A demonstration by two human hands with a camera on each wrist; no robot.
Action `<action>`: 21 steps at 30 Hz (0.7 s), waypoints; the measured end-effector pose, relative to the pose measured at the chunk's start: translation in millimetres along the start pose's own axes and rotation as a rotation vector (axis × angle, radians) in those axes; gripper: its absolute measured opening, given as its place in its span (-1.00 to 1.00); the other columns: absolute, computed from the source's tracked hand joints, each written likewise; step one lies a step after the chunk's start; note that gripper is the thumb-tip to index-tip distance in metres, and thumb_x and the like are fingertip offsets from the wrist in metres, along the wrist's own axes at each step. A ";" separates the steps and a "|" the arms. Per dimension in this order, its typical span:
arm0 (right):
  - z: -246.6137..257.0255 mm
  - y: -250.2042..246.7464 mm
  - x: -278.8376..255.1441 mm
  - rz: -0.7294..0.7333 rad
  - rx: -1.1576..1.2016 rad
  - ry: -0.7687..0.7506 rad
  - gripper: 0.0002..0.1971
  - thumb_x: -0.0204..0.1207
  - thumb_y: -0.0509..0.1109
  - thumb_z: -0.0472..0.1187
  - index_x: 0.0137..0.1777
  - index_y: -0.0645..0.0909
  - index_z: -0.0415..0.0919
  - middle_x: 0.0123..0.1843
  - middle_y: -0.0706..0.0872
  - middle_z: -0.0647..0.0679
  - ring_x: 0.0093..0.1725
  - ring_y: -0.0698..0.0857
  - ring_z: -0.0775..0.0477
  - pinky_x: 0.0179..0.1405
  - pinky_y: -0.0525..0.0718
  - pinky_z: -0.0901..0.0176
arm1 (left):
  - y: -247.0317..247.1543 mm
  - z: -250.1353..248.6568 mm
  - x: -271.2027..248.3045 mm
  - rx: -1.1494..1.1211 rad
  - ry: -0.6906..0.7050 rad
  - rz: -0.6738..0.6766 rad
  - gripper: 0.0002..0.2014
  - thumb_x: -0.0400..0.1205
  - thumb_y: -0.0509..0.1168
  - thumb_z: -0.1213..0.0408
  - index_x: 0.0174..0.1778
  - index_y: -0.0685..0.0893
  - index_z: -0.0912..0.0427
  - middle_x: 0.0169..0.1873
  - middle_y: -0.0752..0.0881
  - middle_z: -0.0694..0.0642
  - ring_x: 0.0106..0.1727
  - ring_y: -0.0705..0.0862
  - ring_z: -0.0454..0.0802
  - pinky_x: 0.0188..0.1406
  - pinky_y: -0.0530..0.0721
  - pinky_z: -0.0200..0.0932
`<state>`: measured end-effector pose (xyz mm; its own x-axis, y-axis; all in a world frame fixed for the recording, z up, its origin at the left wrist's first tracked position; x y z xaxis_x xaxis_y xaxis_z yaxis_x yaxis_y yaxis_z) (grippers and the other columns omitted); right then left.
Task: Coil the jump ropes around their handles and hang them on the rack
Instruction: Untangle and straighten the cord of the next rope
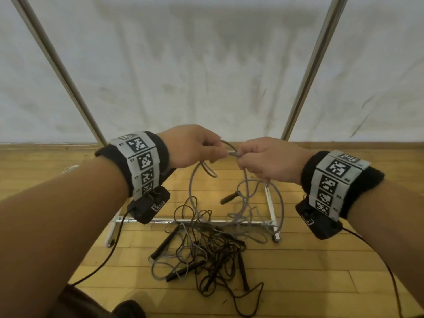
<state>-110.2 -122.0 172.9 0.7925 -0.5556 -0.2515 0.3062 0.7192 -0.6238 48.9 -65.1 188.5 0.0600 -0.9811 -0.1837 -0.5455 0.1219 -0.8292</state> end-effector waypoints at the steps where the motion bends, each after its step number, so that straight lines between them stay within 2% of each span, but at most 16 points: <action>1: -3.6 -0.3 1.3 -0.008 0.008 -0.008 -0.85 0.68 0.30 -0.17 -0.09 0.67 -0.11 -0.49 0.50 0.10 -0.46 0.52 0.00 -0.33 0.66 -0.01 | -10.0 2.9 0.7 0.037 0.000 -0.071 -0.67 0.73 0.34 -0.21 -0.26 0.73 -0.15 -0.61 0.56 -0.21 -0.60 0.48 -0.26 -0.44 0.46 -0.20; 3: -15.0 -4.7 4.2 -0.051 -0.010 -0.009 -0.83 0.72 0.28 -0.15 -0.07 0.66 -0.08 -0.48 0.55 0.11 -0.45 0.57 0.05 -0.31 0.71 0.14 | -35.0 11.8 -0.1 0.087 -0.030 -0.243 -0.62 0.74 0.35 -0.15 -0.31 0.69 -0.03 -0.55 0.63 -0.14 -0.51 0.56 -0.24 -0.37 0.43 -0.14; 5: -31.3 -10.6 4.9 -0.085 -0.076 0.003 -0.83 0.75 0.27 -0.10 -0.06 0.64 -0.04 -0.45 0.61 0.09 -0.45 0.61 0.12 -0.32 0.68 0.28 | -57.8 27.3 -4.8 0.136 -0.089 -0.373 -0.60 0.76 0.34 -0.10 -0.34 0.65 0.03 -0.48 0.62 -0.05 -0.38 0.59 -0.09 -0.37 0.41 -0.11; 8: -59.9 -10.7 7.6 -0.049 -0.255 0.048 -0.83 0.78 0.24 -0.01 -0.01 0.61 0.03 -0.33 0.75 -0.03 -0.44 0.68 0.25 -0.25 0.57 0.20 | -78.3 61.6 -13.9 0.243 -0.234 -0.451 -0.58 0.81 0.29 -0.03 -0.35 0.60 0.08 -0.41 0.63 0.06 -0.31 0.59 0.03 -0.38 0.38 -0.08; 10: -76.5 -4.8 9.0 -0.003 -0.363 0.084 -0.80 0.80 0.20 0.01 -0.01 0.60 0.04 -0.31 0.75 0.02 -0.44 0.66 0.29 -0.29 0.52 0.20 | -85.1 85.4 -18.3 0.310 -0.337 -0.464 -0.59 0.83 0.25 0.02 -0.31 0.62 0.14 -0.36 0.64 0.10 -0.26 0.61 0.12 -0.33 0.39 -0.03; 14: -108.5 3.0 3.4 0.121 -0.543 0.207 -0.69 0.82 0.13 0.02 -0.04 0.64 -0.04 -0.23 0.70 0.09 -0.27 0.65 0.13 -0.28 0.50 0.25 | -98.6 132.3 -33.4 0.372 -0.525 -0.496 -0.61 0.86 0.21 0.04 -0.09 0.71 0.26 -0.28 0.64 0.15 -0.14 0.63 0.22 -0.14 0.54 0.04; 16: -107.1 6.3 2.7 0.175 -0.606 0.228 -0.74 0.79 0.17 0.00 -0.06 0.63 0.00 -0.18 0.71 0.12 -0.21 0.65 0.13 -0.27 0.49 0.25 | -97.6 151.9 -39.5 0.406 -0.595 -0.467 -0.57 0.86 0.20 0.04 -0.06 0.76 0.31 -0.27 0.70 0.19 -0.17 0.66 0.23 -0.17 0.58 0.03; 18: -91.6 11.8 6.4 0.201 -0.678 0.205 -0.78 0.75 0.20 -0.05 -0.09 0.62 0.03 -0.19 0.70 0.12 -0.23 0.63 0.17 -0.33 0.45 0.24 | -91.7 161.9 -41.0 0.408 -0.638 -0.421 -0.50 0.84 0.22 -0.03 -0.05 0.83 0.35 -0.31 0.75 0.22 -0.24 0.69 0.22 -0.22 0.60 0.01; 19: -82.0 14.7 8.5 0.199 -0.687 0.179 -0.78 0.74 0.21 -0.07 -0.10 0.63 0.01 -0.22 0.69 0.12 -0.29 0.62 0.19 -0.39 0.44 0.26 | -86.3 162.5 -38.7 0.386 -0.641 -0.390 -0.46 0.82 0.24 -0.11 0.02 0.85 0.36 -0.26 0.79 0.23 -0.21 0.73 0.22 -0.20 0.63 0.02; 21: -62.2 16.1 12.0 0.153 -0.592 0.118 -0.76 0.75 0.21 -0.09 -0.12 0.64 -0.03 -0.29 0.69 0.09 -0.43 0.63 0.23 -0.47 0.48 0.31 | -74.0 154.5 -30.6 0.276 -0.617 -0.360 -0.45 0.78 0.27 -0.20 0.34 0.79 0.25 0.02 0.84 0.19 0.00 0.79 0.23 -0.03 0.74 0.07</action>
<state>-128.6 -143.1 113.9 0.7305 -0.5308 -0.4297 -0.1778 0.4596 -0.8701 216.6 -20.9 173.9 0.6949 -0.7155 -0.0716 -0.1802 -0.0768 -0.9806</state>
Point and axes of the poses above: each hand's wrist, its own x-axis towards the middle knuckle, its own y-axis out of the palm, z = x × y, the point moved 7 cm from there along x, towards the middle knuckle
